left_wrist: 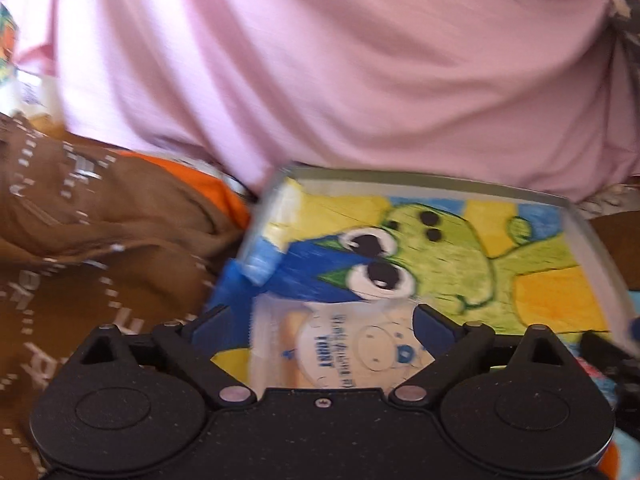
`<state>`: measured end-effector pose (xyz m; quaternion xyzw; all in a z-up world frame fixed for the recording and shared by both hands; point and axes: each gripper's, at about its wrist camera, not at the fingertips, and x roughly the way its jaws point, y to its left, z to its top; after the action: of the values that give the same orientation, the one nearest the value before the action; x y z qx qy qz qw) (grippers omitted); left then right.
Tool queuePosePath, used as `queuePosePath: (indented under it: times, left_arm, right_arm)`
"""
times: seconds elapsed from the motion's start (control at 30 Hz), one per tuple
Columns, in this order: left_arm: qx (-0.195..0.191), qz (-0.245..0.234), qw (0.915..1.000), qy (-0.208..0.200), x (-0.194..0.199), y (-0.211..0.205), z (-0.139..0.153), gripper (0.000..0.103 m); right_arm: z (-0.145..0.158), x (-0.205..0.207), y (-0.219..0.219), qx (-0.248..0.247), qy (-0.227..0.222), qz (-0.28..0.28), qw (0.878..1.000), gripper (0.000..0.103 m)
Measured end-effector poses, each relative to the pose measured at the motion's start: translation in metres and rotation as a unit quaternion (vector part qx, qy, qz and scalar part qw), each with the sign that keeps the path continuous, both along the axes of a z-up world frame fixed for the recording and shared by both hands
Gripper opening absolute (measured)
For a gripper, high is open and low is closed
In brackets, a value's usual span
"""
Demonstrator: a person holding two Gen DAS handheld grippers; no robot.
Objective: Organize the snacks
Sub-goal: 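Lower both packets into the grey tray and open both tools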
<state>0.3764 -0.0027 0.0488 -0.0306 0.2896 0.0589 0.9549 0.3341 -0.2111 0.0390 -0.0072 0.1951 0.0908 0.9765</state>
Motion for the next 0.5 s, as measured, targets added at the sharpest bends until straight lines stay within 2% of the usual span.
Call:
queuePosePath:
  times: [0.1, 0.17, 0.5]
  left_arm:
    - [0.02, 0.009, 0.9997, -0.008, -0.011, -0.002, 0.005, 0.097]
    - [0.019, 0.012, 0.9995, -0.024, -0.024, -0.001, 0.01, 0.098]
    - [-0.026, 0.008, 0.9951, -0.095, -0.1, -0.002, 0.032, 0.101]
  right_arm:
    - [0.008, -0.012, -0.001, -0.01, -0.031, -0.009, 0.999, 0.1]
    - [0.014, -0.024, -0.003, -0.016, -0.054, -0.012, 0.998, 0.103]
    - [0.03, -0.096, -0.005, -0.02, -0.123, -0.01, 0.992, 0.103]
